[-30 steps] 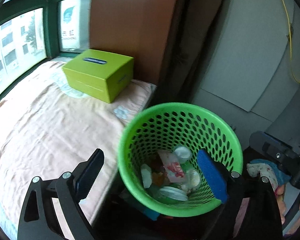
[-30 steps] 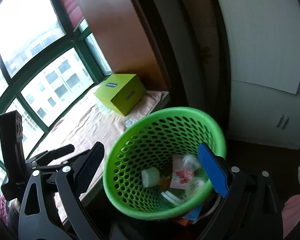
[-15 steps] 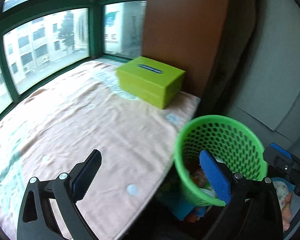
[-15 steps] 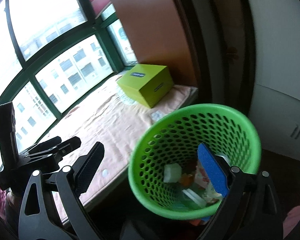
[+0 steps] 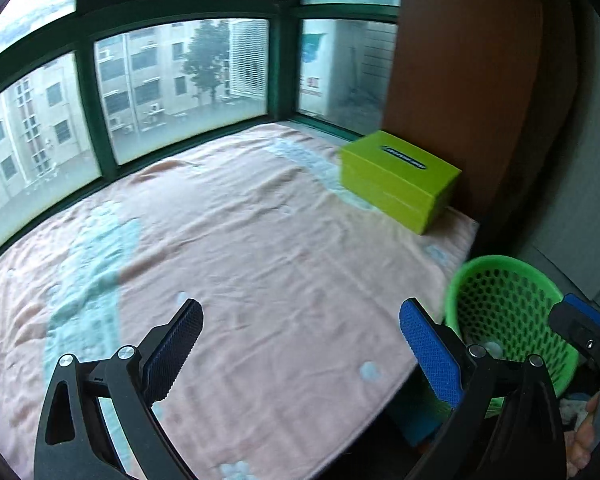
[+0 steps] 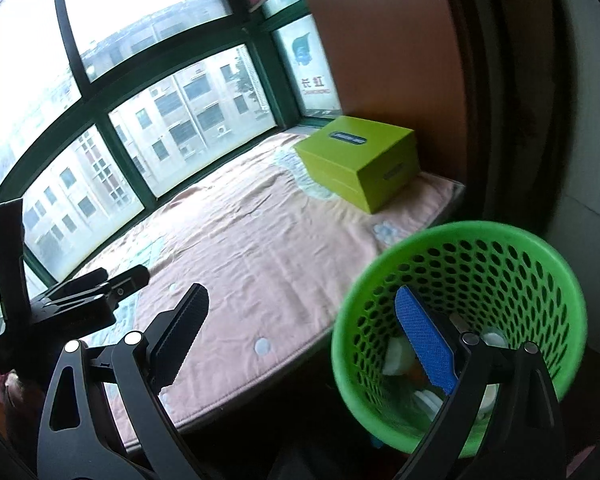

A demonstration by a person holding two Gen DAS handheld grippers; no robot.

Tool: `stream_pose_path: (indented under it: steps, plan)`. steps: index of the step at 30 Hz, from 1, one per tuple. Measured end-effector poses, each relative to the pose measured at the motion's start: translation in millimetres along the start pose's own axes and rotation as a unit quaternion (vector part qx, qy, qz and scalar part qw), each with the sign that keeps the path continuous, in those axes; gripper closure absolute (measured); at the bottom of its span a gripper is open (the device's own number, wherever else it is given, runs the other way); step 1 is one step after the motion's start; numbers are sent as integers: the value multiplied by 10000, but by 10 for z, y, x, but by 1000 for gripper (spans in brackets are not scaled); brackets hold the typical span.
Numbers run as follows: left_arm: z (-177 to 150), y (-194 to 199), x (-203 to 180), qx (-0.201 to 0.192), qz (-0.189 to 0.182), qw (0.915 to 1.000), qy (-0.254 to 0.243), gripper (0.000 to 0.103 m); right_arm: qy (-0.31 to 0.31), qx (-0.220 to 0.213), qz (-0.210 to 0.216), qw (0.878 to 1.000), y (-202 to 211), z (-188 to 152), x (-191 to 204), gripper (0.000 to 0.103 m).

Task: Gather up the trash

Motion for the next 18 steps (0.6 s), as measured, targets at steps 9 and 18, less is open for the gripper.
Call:
stream_pose_path:
  steps: [9,18]
  plan:
    - [-82,157,357,-41,349,9991,246,7,348,25,20,9994,-151,-16,267,9]
    - [-177,338,671,-138,664,9958,618,7,607,86,1,9981,-247,-93,494,9]
Point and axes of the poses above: each gripper's, at about its wrist camera, not at the fingertips, and y roughly against the way its jaws point, x to its left, z to its top, the point moved 8 cm from there along -y, roughly the way its jaws point, and after that the axes turned 7 degrees about -y, right-handed, at the moved point
